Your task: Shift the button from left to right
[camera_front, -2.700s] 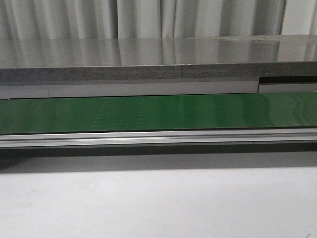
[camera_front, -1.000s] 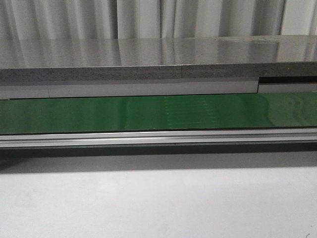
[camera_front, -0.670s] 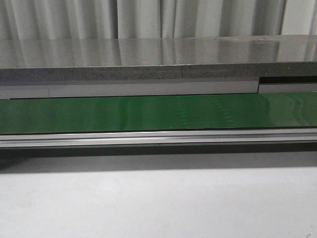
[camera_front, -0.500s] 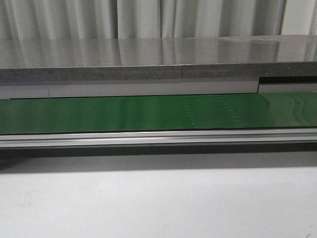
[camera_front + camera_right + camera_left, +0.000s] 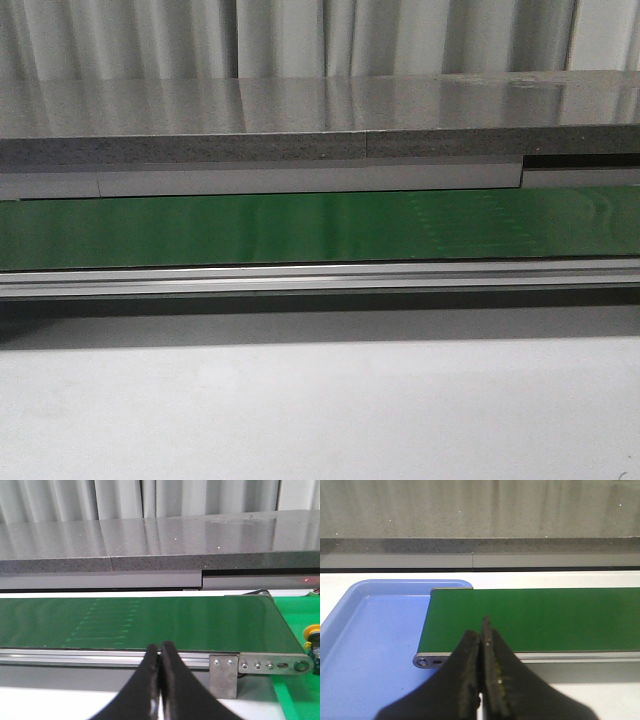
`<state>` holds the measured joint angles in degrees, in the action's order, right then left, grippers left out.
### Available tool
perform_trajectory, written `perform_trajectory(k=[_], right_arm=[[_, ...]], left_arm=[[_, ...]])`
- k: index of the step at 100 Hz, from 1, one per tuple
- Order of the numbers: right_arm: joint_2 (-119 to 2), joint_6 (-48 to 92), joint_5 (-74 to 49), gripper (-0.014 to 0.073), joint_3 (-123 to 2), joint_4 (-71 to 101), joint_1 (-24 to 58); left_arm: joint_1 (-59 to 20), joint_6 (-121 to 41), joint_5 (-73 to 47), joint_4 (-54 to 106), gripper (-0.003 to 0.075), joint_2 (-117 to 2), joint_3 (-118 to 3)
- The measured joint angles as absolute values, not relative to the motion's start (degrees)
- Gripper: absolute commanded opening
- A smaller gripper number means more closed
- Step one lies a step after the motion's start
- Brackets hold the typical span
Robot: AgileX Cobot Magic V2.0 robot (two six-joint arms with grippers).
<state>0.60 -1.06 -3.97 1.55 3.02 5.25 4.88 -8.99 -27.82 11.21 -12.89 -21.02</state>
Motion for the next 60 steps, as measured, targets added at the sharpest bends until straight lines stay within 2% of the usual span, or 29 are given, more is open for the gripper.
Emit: perform_trajectory(k=[37, 60], right_arm=[[0.6, -1.06, -3.97, -0.0068, 1.55, 3.02, 5.25], [0.6, -1.06, -3.97, -0.0068, 1.55, 3.02, 5.25]], left_arm=[[4.88, -8.99, -21.23, 10.86, -0.0021, -12.89, -20.81], [2.14, -8.99, -16.88, 10.14, -0.0021, -12.8, -16.85]])
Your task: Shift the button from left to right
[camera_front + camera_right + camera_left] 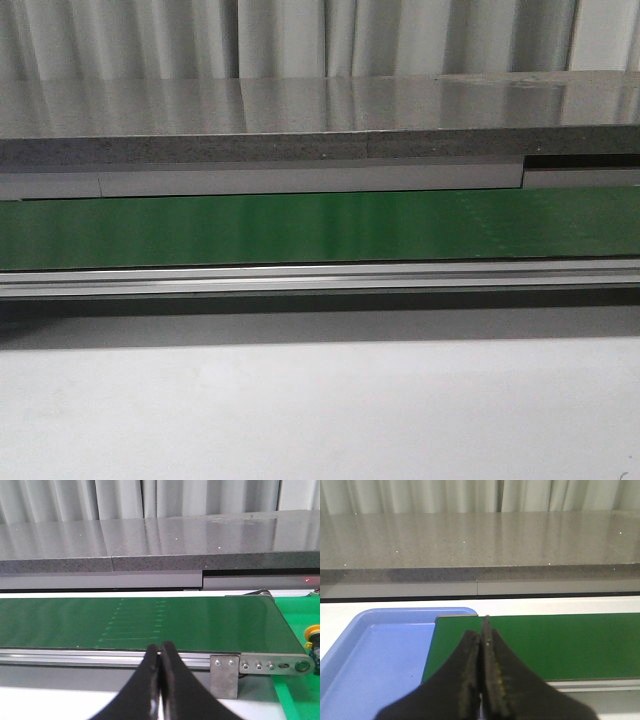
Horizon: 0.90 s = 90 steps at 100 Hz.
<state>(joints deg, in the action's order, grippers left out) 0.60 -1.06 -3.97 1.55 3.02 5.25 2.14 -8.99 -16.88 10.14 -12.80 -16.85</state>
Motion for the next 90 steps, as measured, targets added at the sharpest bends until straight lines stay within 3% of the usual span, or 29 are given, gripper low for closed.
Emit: perform_trajectory(k=[38, 90], right_arm=[[0.6, -1.06, -3.97, -0.0068, 1.55, 3.02, 5.25], [0.6, -1.06, -3.97, -0.0068, 1.58, 3.02, 5.25]], left_arm=[[0.52, -8.7, -12.23, 8.07, -0.0021, -0.11, -5.41], [0.52, 0.0, -5.93, 0.89, -0.0021, 0.22, 0.08]])
